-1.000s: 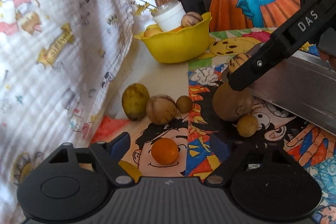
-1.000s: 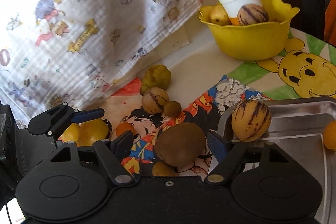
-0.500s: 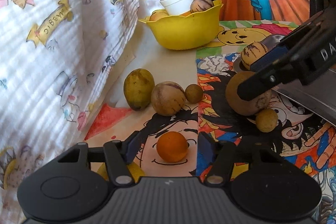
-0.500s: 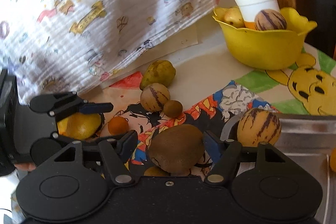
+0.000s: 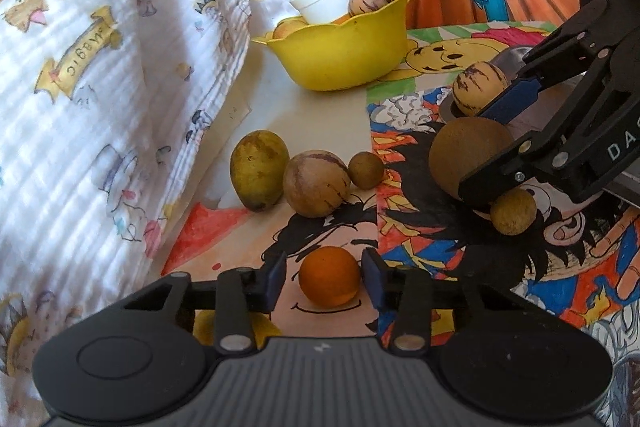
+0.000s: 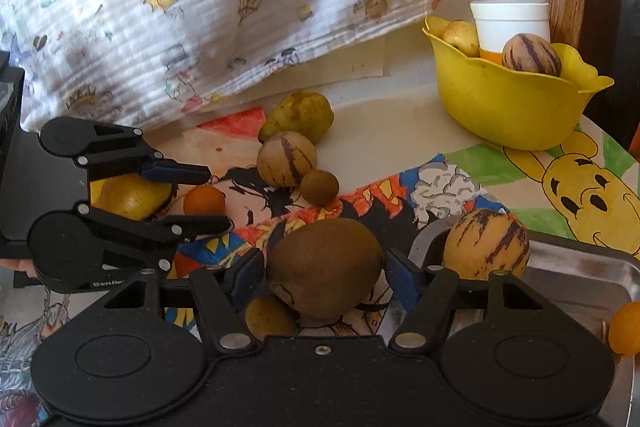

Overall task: Organize fruits
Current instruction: 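Lower the orange onto the tray with the left tool while the right tool sets the kiwi there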

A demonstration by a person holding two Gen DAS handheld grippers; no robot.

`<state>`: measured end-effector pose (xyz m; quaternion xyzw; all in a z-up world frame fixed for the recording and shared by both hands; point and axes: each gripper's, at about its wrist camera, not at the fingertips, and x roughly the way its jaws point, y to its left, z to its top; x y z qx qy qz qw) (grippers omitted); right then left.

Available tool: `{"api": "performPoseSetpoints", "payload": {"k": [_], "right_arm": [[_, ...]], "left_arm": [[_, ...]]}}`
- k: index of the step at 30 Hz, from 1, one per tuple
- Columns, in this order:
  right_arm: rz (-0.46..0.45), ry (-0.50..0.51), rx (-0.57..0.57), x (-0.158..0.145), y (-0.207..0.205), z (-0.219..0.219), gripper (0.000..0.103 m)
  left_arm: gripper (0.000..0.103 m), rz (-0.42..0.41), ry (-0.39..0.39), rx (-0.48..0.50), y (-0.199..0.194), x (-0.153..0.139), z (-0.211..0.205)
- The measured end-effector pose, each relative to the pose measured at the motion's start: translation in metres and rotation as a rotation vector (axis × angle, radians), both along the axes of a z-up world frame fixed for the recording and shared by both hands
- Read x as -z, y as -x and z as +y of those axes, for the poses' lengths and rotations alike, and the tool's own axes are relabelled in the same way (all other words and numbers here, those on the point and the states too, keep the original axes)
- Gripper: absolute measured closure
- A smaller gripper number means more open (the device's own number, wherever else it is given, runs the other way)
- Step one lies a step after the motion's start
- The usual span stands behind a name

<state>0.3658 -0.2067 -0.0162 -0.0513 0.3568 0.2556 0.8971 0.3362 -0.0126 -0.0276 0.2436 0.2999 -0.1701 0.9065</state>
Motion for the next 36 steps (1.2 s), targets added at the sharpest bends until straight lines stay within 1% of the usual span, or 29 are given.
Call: {"api": "performPoseSetpoints", "payload": {"k": [6, 8, 12, 15, 20, 27, 33, 36], "right_arm": [[0.002, 0.001, -0.008, 0.003, -0.003, 0.002, 0.035], [-0.003, 0.004, -0.012, 0.003, -0.002, 0.003, 0.035], [-0.003, -0.014, -0.007, 0.003, -0.001, 0.0, 0.036], [-0.012, -0.025, -0.001, 0.003, 0.001, -0.001, 0.036], [-0.031, -0.052, -0.003, 0.002, 0.008, -0.004, 0.037], [-0.066, -0.105, 0.01, -0.014, 0.032, -0.018, 0.037], [-0.106, -0.138, 0.051, -0.03, 0.055, -0.048, 0.037], [-0.113, -0.145, 0.071, -0.034, 0.068, -0.071, 0.037]], "left_arm": [[0.058, 0.016, -0.019, 0.015, -0.004, -0.001, -0.002], [0.068, 0.028, -0.014, 0.026, -0.005, -0.002, -0.002], [0.069, 0.022, -0.027, 0.028, -0.003, -0.001, -0.005], [0.069, 0.029, -0.013, 0.016, -0.003, -0.002, -0.005], [0.069, 0.017, 0.053, -0.006, 0.005, -0.012, -0.003], [0.069, -0.013, 0.185, -0.077, 0.016, -0.039, -0.007], [0.069, -0.036, 0.283, -0.114, 0.025, -0.057, -0.018], [0.069, -0.031, 0.323, -0.106, 0.031, -0.063, -0.03]]}}
